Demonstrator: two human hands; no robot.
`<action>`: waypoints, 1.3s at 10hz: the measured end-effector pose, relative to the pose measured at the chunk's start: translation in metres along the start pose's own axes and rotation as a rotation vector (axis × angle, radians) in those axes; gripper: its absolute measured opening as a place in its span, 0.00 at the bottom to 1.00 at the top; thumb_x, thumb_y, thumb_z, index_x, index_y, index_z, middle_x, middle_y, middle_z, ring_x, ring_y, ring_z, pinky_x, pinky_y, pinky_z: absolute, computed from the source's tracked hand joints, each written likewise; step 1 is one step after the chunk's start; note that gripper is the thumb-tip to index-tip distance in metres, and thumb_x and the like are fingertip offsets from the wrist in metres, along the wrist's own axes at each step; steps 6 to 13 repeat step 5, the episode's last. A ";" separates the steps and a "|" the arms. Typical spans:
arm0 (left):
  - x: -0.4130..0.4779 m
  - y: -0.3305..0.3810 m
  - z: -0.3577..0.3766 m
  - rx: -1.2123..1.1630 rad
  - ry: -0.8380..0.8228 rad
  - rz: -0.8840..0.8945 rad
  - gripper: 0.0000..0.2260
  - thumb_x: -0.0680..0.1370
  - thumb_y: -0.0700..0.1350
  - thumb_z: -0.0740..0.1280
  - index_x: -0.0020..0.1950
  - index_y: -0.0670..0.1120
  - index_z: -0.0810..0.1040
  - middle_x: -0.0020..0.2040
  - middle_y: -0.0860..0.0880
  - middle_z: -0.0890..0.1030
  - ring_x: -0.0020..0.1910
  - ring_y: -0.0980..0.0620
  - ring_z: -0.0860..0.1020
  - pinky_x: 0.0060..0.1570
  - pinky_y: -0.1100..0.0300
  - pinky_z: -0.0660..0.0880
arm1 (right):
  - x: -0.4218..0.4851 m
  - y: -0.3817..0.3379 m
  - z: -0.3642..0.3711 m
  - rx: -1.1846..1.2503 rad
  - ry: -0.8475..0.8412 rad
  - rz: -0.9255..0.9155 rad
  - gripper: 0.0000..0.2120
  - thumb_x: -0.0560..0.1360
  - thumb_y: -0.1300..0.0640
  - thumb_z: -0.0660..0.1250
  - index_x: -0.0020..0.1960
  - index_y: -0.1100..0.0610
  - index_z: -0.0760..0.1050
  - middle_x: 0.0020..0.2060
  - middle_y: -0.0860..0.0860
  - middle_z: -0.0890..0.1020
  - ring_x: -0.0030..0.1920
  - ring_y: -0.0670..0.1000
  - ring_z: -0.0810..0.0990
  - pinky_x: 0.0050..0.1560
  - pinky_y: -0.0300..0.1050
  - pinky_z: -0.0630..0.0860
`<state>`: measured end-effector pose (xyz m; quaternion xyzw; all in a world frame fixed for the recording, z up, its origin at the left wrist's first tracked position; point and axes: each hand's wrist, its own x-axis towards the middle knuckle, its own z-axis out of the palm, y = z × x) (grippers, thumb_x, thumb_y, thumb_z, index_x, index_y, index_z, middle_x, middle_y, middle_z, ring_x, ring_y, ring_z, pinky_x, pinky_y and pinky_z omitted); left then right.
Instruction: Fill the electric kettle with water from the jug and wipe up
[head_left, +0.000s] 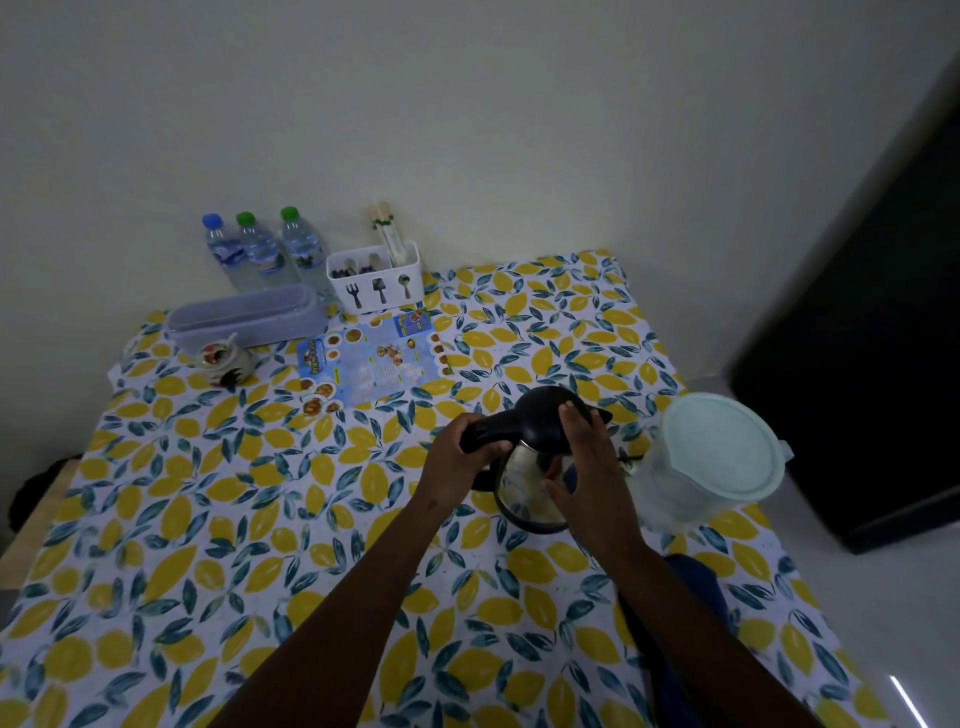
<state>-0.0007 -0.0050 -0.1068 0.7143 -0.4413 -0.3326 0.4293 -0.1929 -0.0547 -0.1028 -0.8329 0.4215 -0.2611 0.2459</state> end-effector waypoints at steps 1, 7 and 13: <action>0.001 0.004 -0.002 0.078 0.004 0.036 0.13 0.74 0.56 0.71 0.54 0.56 0.72 0.47 0.59 0.76 0.44 0.62 0.76 0.40 0.69 0.69 | 0.003 -0.001 0.001 0.006 -0.010 0.008 0.45 0.71 0.60 0.73 0.77 0.47 0.47 0.77 0.45 0.53 0.78 0.54 0.48 0.72 0.51 0.58; -0.009 0.010 -0.049 0.468 0.067 0.278 0.31 0.79 0.56 0.64 0.78 0.50 0.55 0.76 0.57 0.49 0.78 0.51 0.46 0.76 0.51 0.49 | 0.050 -0.030 -0.013 -0.193 -0.003 -0.181 0.32 0.78 0.48 0.62 0.77 0.53 0.53 0.76 0.46 0.49 0.77 0.52 0.44 0.74 0.54 0.45; -0.009 0.010 -0.049 0.468 0.067 0.278 0.31 0.79 0.56 0.64 0.78 0.50 0.55 0.76 0.57 0.49 0.78 0.51 0.46 0.76 0.51 0.49 | 0.050 -0.030 -0.013 -0.193 -0.003 -0.181 0.32 0.78 0.48 0.62 0.77 0.53 0.53 0.76 0.46 0.49 0.77 0.52 0.44 0.74 0.54 0.45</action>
